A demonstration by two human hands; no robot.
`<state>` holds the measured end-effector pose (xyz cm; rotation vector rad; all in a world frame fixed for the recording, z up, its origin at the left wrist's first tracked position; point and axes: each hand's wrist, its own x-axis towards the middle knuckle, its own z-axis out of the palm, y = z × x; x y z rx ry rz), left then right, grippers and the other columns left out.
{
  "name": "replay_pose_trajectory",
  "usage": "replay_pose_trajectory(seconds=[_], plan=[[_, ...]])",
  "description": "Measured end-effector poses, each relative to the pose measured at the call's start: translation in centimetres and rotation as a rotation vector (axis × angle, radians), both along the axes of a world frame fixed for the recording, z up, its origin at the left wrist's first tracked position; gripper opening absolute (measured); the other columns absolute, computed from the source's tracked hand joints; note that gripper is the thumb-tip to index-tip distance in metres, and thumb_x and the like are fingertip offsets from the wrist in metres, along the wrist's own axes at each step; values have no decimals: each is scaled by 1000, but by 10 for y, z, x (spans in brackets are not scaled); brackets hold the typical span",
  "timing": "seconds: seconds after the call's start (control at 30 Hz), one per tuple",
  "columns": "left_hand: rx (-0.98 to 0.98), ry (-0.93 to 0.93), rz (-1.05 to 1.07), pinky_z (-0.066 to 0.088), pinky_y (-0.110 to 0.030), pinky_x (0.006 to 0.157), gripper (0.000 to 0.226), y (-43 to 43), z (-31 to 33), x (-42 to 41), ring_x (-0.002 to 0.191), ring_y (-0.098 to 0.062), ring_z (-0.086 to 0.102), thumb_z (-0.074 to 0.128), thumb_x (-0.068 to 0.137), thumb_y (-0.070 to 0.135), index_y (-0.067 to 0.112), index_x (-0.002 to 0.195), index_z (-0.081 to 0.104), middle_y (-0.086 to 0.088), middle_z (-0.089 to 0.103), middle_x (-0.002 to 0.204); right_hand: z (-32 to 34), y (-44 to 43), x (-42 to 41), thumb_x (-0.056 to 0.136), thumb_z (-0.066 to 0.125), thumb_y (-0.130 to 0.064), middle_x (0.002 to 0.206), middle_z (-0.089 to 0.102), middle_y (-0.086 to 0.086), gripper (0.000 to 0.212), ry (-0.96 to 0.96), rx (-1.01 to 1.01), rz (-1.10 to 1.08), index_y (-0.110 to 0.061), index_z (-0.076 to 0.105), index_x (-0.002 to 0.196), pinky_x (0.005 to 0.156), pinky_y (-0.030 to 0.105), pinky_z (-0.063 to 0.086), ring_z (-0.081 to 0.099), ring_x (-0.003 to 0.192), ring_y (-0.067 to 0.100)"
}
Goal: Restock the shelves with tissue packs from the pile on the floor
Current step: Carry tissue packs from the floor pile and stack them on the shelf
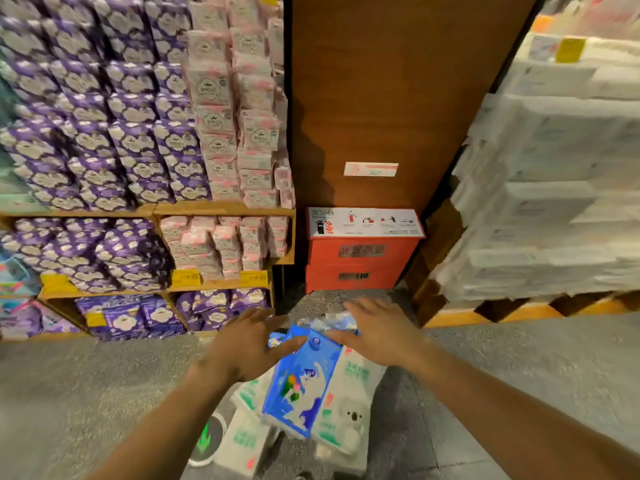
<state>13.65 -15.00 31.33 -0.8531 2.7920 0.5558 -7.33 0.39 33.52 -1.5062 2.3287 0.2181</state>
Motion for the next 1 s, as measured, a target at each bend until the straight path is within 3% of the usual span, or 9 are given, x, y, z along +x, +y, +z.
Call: replay_pose_trajectory(seconds=[0.17, 0.3, 0.47, 0.63, 0.77, 0.87, 0.93, 1.0], plan=[[-36, -36, 198, 30, -39, 119, 122, -15, -13, -32, 148, -21, 30, -10, 58, 101, 40, 152, 38, 2, 34, 161, -12, -55, -59, 57, -17, -95, 163, 30, 3, 133, -41, 22, 198, -20, 27, 158, 116, 46, 34, 30, 148, 25], [-27, -69, 422, 30, -42, 118, 124, -8, -48, -53, 148, -22, 29, -9, 57, 101, 37, 153, 35, 1, 33, 161, -48, -99, -96, 93, 22, -77, 164, 27, 7, 90, -119, 89, 337, -16, 22, 160, 120, 43, 26, 26, 150, 27], [20, -22, 749, 33, -41, 117, 118, 17, -131, -73, 146, -24, 33, -3, 62, 99, 34, 155, 30, 0, 31, 161, -150, -135, -137, 81, 22, -85, 160, 33, 7, 100, -246, 94, 424, -18, 27, 156, 113, 43, 35, 33, 146, 27], [27, 37, 988, 33, -41, 116, 117, 25, -263, -79, 146, -26, 32, 6, 67, 98, 26, 156, 27, -5, 33, 160, -287, -163, -152, 82, 38, -83, 165, 27, 12, 106, -352, 110, 366, -15, 20, 161, 116, 43, 35, 34, 148, 30], [49, 106, 1159, 29, -42, 118, 112, 39, -410, -78, 147, -29, 31, 30, 74, 92, 18, 157, 24, -9, 32, 160, -433, -184, -155, 82, 56, -76, 159, 38, 18, 104, -393, 70, 299, -12, 24, 158, 110, 43, 40, 43, 142, 34], [154, 210, 1284, 31, -42, 117, 121, 59, -510, -76, 146, -30, 32, 47, 69, 90, 13, 158, 21, -12, 32, 159, -529, -190, -160, 73, 61, -82, 158, 41, 16, 117, -436, 95, 229, -10, 22, 157, 108, 43, 42, 46, 140, 33], [217, 343, 1394, 38, -41, 113, 116, 69, -562, -77, 136, -27, 46, 64, 66, 84, 17, 154, 29, -7, 47, 149, -583, -191, -165, 64, 64, -88, 150, 51, 12, 125, -463, 113, 178, -13, 23, 156, 101, 41, 47, 53, 133, 31], [199, 495, 1506, 42, -35, 109, 99, 75, -599, -78, 127, -12, 53, 79, 66, 69, 24, 145, 40, 8, 54, 139, -619, -190, -166, 65, 75, -78, 133, 62, 7, 114, -521, 144, 96, -12, 32, 147, 87, 36, 52, 62, 118, 28]])
